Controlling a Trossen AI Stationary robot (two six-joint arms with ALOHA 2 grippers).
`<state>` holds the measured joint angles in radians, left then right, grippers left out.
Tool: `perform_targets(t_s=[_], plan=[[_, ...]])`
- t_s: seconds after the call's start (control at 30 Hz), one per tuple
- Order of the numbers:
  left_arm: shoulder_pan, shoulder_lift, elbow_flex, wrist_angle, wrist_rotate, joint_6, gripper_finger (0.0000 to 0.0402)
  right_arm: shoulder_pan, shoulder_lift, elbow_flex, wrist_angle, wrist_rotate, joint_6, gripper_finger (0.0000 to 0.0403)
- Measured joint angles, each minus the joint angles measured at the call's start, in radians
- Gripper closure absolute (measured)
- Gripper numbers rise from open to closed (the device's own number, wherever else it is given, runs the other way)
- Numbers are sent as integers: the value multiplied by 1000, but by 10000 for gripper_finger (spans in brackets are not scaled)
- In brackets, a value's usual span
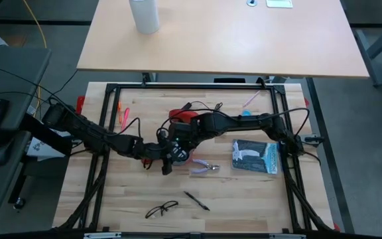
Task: Screw lightbulb
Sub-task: Insert the lightbulb into the desk lamp
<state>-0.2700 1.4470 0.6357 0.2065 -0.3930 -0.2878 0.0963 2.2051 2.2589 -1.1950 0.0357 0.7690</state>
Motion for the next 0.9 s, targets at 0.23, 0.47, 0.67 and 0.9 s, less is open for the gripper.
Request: perform_targets(t_s=[0.23, 0.47, 0.67, 0.9], plan=[[-20, -4, 0, -11, 33, -47, 197, 4, 0, 0, 2, -13, 1, 403], [-22, -5, 1, -47, 47, -52, 197, 4, 1, 0, 2, -12, 11, 403], [-18, -5, 1, -81, 26, -39, 197, 8, 2, 0, 2, 11, 9, 403], [-18, 31, 2, -68, 10, -35, 197, 10, 2, 0, -3, 20, 15, 403]])
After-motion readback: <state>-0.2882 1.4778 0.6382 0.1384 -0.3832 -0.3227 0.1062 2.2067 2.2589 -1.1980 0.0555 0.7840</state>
